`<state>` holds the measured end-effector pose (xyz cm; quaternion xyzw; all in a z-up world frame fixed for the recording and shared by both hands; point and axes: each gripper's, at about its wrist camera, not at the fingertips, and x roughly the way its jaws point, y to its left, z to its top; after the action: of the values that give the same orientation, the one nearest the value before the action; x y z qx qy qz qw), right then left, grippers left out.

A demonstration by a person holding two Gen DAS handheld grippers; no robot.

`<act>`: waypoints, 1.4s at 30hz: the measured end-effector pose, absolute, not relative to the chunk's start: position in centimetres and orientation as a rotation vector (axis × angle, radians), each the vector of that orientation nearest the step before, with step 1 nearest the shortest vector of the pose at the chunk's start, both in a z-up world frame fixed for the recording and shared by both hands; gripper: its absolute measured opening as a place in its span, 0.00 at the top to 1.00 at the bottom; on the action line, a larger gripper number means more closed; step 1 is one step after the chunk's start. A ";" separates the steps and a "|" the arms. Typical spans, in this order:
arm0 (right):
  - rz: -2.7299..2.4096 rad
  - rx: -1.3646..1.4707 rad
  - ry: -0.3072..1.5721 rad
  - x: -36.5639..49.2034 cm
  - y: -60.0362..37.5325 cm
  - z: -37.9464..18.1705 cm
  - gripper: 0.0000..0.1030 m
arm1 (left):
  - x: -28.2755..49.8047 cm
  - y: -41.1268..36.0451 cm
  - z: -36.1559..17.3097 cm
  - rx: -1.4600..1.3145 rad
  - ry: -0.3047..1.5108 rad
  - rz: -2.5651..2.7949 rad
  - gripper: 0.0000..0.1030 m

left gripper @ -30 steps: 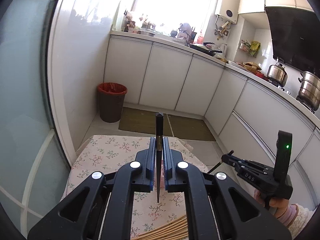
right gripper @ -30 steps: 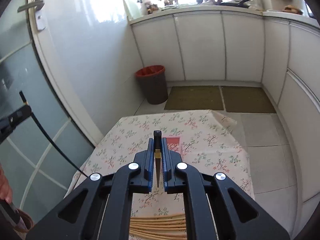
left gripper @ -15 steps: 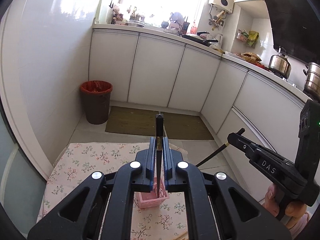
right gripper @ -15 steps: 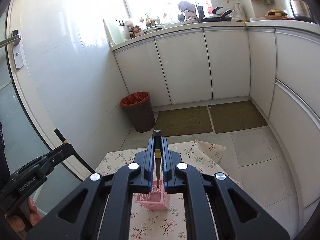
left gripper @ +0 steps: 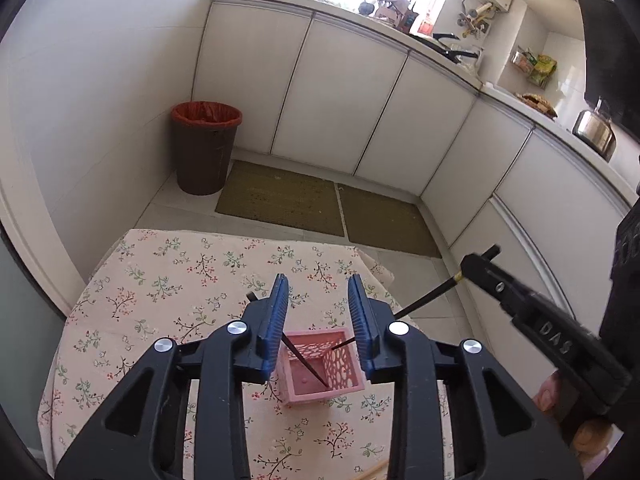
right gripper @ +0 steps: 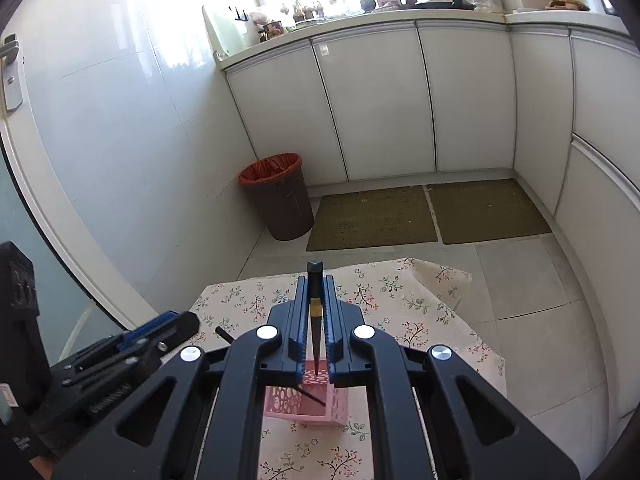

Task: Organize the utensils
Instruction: 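Carry both black chopsticks over the pink basket and open both tools to drop them in, then move both tools back toward the bamboo chopsticks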

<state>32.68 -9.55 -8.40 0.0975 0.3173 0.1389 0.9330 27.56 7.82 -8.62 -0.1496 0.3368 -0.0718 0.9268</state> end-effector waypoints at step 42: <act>-0.140 0.276 0.735 9.9 -19.0 -14.4 0.07 | 20.4 -0.5 -15.6 0.026 1.076 -0.423 0.07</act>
<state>9.94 -18.96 -14.42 0.1345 0.3578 -0.0683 0.9215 20.37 -0.48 -15.65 0.0121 0.5087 -0.2000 0.8373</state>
